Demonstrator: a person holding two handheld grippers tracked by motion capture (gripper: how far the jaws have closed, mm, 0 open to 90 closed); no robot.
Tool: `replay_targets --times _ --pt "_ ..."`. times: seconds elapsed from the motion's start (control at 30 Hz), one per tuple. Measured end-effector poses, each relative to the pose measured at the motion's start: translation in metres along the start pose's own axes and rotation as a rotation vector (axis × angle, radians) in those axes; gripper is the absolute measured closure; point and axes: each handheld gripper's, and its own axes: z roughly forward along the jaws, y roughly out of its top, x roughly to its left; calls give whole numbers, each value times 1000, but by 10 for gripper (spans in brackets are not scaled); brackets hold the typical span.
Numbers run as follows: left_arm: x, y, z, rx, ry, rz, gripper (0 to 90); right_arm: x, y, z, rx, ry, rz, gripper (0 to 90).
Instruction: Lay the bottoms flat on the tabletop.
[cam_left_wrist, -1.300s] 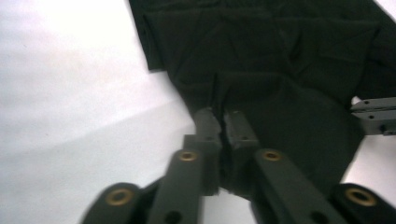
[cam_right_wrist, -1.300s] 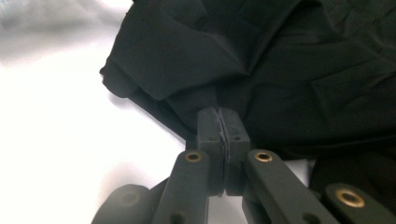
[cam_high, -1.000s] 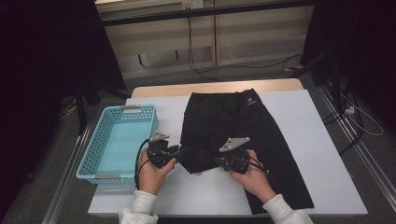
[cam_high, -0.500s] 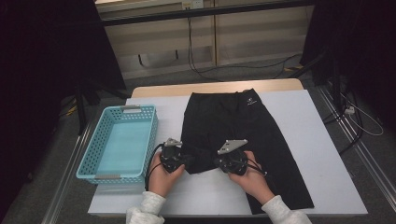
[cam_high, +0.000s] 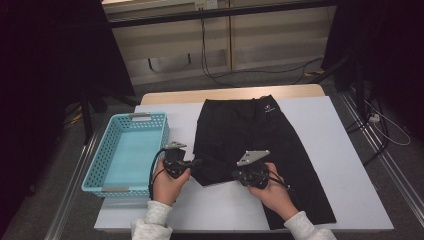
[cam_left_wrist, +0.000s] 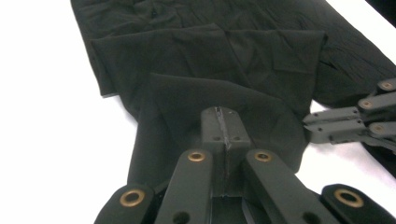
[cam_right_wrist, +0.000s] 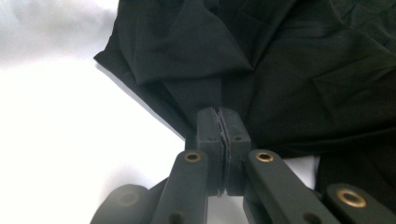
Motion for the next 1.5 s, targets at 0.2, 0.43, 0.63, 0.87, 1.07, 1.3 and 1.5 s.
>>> replay_targets --times 0.2,0.43,0.63,0.87,1.07,1.3,1.5 --pt "10 7 -8 -47 40 -35 900 -1 -4 -6 13 11 -9 887" --pt "16 7 -9 -45 61 -51 900 -4 -6 -9 4 -12 6 846" --pt "19 4 -5 -19 81 -47 900 8 6 -8 -62 -8 -13 746" --pt "18 0 -8 -32 73 -60 900 40 22 13 -29 62 -79 676" --pt "19 -1 -11 -35 76 -59 900 40 27 29 -22 40 -19 656" --pt "19 -2 -8 -29 81 -57 900 31 28 36 -15 22 -16 710" --pt "16 0 -9 -46 88 -48 900 32 29 33 -21 47 -40 880"
